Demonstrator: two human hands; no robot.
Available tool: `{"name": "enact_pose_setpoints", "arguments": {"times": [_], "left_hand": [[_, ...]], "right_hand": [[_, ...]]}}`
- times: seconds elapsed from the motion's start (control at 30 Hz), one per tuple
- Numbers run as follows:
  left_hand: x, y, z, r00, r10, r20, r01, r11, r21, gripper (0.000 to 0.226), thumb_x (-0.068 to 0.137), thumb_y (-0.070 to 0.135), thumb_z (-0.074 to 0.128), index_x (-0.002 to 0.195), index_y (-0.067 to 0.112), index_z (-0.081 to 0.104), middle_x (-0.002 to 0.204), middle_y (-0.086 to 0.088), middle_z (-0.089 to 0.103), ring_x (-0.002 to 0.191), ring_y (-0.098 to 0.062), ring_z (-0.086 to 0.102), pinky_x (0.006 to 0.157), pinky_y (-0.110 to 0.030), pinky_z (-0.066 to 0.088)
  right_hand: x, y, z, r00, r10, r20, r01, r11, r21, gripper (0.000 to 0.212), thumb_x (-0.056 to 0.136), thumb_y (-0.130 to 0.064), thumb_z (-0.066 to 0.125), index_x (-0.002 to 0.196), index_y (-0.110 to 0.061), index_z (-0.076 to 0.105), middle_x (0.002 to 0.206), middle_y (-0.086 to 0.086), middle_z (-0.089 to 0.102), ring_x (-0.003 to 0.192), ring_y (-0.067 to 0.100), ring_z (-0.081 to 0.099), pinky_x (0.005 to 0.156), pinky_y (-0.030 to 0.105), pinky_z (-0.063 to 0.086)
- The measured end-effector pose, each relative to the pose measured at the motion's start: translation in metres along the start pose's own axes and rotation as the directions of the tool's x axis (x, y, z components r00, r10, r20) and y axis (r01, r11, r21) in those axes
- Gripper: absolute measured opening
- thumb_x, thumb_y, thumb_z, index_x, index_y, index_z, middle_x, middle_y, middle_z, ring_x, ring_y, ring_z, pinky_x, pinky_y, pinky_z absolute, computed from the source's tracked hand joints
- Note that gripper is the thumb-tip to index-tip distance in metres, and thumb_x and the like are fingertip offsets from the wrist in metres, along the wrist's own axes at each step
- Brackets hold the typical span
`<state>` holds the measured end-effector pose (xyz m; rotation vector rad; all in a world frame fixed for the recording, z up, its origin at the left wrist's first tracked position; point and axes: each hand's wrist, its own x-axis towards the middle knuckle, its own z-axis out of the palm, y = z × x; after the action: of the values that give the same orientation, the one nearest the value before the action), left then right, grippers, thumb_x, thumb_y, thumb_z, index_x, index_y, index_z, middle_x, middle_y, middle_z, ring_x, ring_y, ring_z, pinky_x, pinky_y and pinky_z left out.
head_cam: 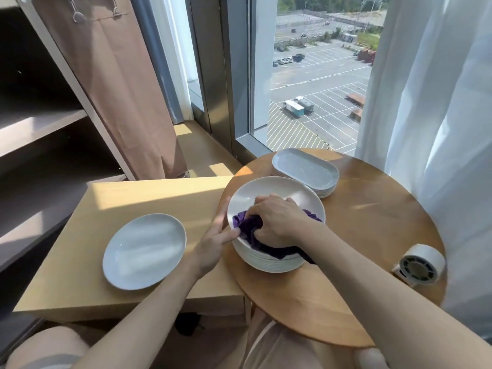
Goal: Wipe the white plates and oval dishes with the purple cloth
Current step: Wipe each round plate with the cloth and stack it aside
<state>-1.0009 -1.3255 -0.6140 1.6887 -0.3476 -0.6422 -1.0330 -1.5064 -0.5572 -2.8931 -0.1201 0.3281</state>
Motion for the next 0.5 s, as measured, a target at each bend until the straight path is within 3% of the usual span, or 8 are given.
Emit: {"name": "enact_pose_setpoints", "arguments": {"times": [0.13, 0.27, 0.37, 0.5], "left_hand": [[-0.002, -0.002, 0.004, 0.999, 0.002, -0.052, -0.003, 1.000, -0.020, 0.086, 0.087, 0.028, 0.060, 0.160, 0.045, 0.017, 0.161, 0.016, 0.036, 0.148, -0.012, 0.036, 0.121, -0.045, 0.034], [0.001, -0.005, 0.007, 0.997, -0.012, -0.075, 0.010, 1.000, -0.021, 0.084, 0.081, 0.024, 0.055, 0.156, 0.050, 0.025, 0.151, 0.015, 0.048, 0.139, -0.014, 0.046, 0.117, -0.042, 0.040], [0.003, -0.002, 0.009, 0.995, 0.010, -0.096, -0.008, 1.000, 0.023, 0.086, 0.080, 0.028, 0.049, 0.159, 0.043, 0.022, 0.153, 0.011, 0.045, 0.138, -0.014, 0.042, 0.119, -0.042, 0.035], [0.003, 0.001, 0.008, 0.996, -0.008, -0.087, 0.012, 0.999, 0.050, 0.085, 0.082, 0.035, 0.048, 0.160, 0.046, 0.015, 0.150, 0.011, 0.040, 0.134, -0.014, 0.039, 0.118, -0.039, 0.033]], "right_hand": [[-0.034, 0.007, -0.004, 0.996, 0.041, 0.081, -0.037, 0.998, -0.049, 0.042, 0.081, -0.044, 0.047, 0.121, -0.037, 0.060, 0.113, -0.008, 0.052, 0.112, 0.023, 0.046, 0.099, 0.049, 0.033], [-0.046, 0.018, -0.001, 0.992, 0.129, -0.012, -0.129, 0.987, -0.100, 0.046, 0.083, -0.041, 0.050, 0.130, -0.039, 0.052, 0.117, -0.012, 0.053, 0.119, 0.023, 0.046, 0.104, 0.045, 0.030], [-0.039, 0.023, 0.005, 0.969, 0.218, -0.116, -0.232, 0.965, -0.120, 0.053, 0.084, -0.038, 0.051, 0.137, -0.038, 0.045, 0.125, -0.010, 0.054, 0.125, 0.024, 0.046, 0.099, 0.049, 0.035], [-0.010, 0.032, 0.011, 0.911, 0.348, -0.220, -0.375, 0.922, -0.094, 0.046, 0.088, -0.038, 0.052, 0.133, -0.033, 0.049, 0.130, -0.003, 0.050, 0.122, 0.029, 0.047, 0.090, 0.047, 0.038]]}}
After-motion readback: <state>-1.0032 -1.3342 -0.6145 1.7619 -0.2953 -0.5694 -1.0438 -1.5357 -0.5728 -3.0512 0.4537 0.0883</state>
